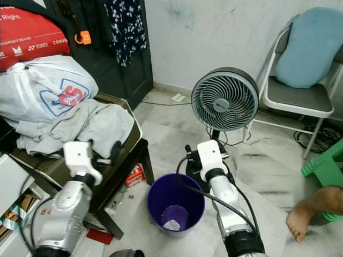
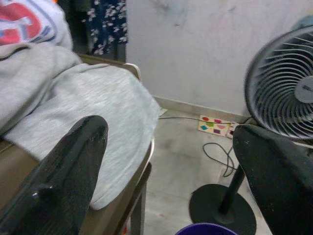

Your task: Clean up the room

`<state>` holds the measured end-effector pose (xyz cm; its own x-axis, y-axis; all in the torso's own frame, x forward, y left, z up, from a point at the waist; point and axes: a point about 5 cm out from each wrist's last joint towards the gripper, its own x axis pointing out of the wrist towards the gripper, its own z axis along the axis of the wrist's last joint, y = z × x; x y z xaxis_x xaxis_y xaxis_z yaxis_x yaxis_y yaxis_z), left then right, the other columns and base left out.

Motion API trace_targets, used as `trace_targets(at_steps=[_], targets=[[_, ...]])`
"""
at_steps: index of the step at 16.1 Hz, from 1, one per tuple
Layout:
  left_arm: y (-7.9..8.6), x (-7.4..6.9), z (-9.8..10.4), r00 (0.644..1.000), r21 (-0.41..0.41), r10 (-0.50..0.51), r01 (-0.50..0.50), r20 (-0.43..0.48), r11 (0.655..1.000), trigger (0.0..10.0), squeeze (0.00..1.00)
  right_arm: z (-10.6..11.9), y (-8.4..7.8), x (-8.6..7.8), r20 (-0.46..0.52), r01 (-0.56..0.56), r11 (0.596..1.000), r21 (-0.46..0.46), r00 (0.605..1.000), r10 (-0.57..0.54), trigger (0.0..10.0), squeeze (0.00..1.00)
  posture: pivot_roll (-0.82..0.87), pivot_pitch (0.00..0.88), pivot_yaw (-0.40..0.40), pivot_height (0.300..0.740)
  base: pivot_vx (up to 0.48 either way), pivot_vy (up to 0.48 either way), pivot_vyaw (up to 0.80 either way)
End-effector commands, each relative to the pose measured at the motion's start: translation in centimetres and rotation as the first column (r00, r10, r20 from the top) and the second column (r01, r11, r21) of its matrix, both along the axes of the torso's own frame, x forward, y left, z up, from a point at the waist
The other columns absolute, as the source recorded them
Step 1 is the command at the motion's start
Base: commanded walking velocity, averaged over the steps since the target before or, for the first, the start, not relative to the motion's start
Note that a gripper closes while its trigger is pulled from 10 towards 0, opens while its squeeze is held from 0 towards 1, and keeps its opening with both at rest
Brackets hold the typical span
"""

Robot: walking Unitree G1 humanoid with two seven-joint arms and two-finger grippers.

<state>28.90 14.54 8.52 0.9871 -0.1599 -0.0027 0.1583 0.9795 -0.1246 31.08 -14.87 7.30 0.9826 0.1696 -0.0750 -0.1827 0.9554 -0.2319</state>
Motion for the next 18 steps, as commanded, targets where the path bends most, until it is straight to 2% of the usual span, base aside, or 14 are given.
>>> trace_targets(at_steps=[1,3,5,6,8,12,18], targets=[[0.3,0.5,0.6,1.000,0.019,-0.007,0.007,0.024,1.000,10.0,0.00,0.3,0.2,0.5,-0.013,-0.007,0.999,0.041,1.000,0.008,10.0,0.00,0.04,0.000,0.060,0.740,0.000,0.000,0.00],[0.6,0.3,0.6,1.000,0.005,-0.018,0.018,0.025,1.000,10.0,0.00,-0.1,0.1,0.5,-0.054,0.015,0.999,0.036,0.998,-0.013,10.0,0.00,0.04,0.000,0.062,0.740,0.000,0.000,0.00],[0.8,-0.2,0.3,1.000,-0.001,-0.016,0.016,0.020,1.000,10.0,0.00,0.1,0.4,-0.1,-0.026,0.032,0.998,0.047,0.999,-0.031,10.0,0.00,0.04,0.000,0.063,0.740,0.000,0.000,0.00],[0.8,-0.7,0.0,1.000,0.001,-0.014,0.014,0.011,1.000,10.0,0.00,0.2,1.0,-0.5,-0.007,-0.042,0.994,0.097,0.999,0.043,10.0,0.00,0.04,0.000,0.063,0.740,0.000,0.000,0.00],[0.6,-1.3,-0.2,1.000,-0.006,-0.021,0.021,0.004,1.000,10.0,0.00,0.1,1.1,-0.8,-0.006,0.017,0.996,0.092,1.000,-0.017,10.0,0.00,0.04,0.000,0.064,0.740,0.000,0.000,0.00],[0.2,-1.1,-0.2,0.999,-0.002,-0.024,0.024,0.023,1.000,10.0,0.00,1.1,2.0,-0.9,0.027,-0.039,0.994,0.106,0.999,0.036,10.0,0.00,0.05,0.002,0.060,0.740,0.000,0.000,0.00],[0.5,-1.0,0.4,0.997,0.029,0.031,-0.033,0.065,0.999,10.0,0.00,1.8,1.5,-1.0,0.039,-0.039,0.994,0.098,0.999,0.036,10.0,0.00,0.04,0.010,0.044,0.740,0.000,0.000,0.80]])
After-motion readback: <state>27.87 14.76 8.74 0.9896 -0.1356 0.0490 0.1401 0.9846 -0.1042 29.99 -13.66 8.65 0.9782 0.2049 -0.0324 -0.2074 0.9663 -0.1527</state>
